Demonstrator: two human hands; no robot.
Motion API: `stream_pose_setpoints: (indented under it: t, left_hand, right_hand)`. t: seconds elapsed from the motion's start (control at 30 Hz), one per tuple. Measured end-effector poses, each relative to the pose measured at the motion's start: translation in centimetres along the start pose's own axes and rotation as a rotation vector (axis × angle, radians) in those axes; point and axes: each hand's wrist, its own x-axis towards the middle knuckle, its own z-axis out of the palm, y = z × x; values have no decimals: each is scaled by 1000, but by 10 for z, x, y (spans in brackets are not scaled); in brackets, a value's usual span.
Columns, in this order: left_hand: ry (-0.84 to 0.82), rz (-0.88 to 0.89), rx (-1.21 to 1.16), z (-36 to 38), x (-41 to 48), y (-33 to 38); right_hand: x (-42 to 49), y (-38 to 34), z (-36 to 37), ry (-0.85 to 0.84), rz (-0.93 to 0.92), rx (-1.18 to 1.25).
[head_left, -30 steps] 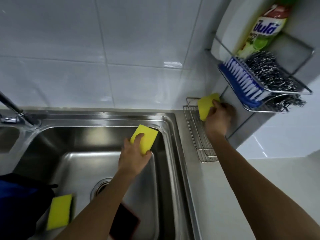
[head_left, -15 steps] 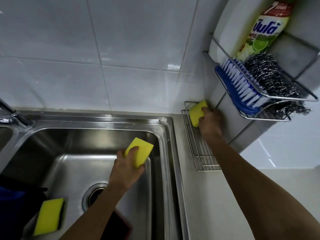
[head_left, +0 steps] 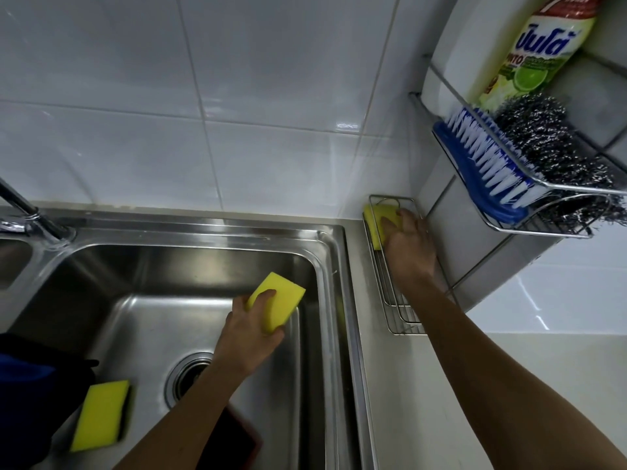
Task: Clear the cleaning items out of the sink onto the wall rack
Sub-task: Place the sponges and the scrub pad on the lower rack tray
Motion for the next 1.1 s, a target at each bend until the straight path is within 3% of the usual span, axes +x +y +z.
stream_pose_setpoints:
  t: [0.27,0.37,0.43,0.5,0.6,0.73,0.9,1.1]
  left_hand:
    - [51,-33,-63,-7,-4,-3]
    - [98,-36,-166,-13,-3,14]
    - [138,-4,-285,-20,1,33]
    - [153,18,-425,-28,7,55]
    - [137,64,-599,-34,23,93]
    - [134,166,-719,-24,42,140]
    - [75,310,-611,5,71,183]
    - [86,348,-406,17,77,209]
  right_hand:
    - [3,16,6,-378,-131,3]
    - [7,15,-8,-492,-81,189]
    - [0,12,-21,-453,17,345]
    - [-20,7,-34,-279,96,399]
    - [-67,3,-40,-30,87,365]
    - [-123,12,-22,99,34,217]
    - [-154,25,-10,70,49,117]
    - [-152,21,-11,56,80,102]
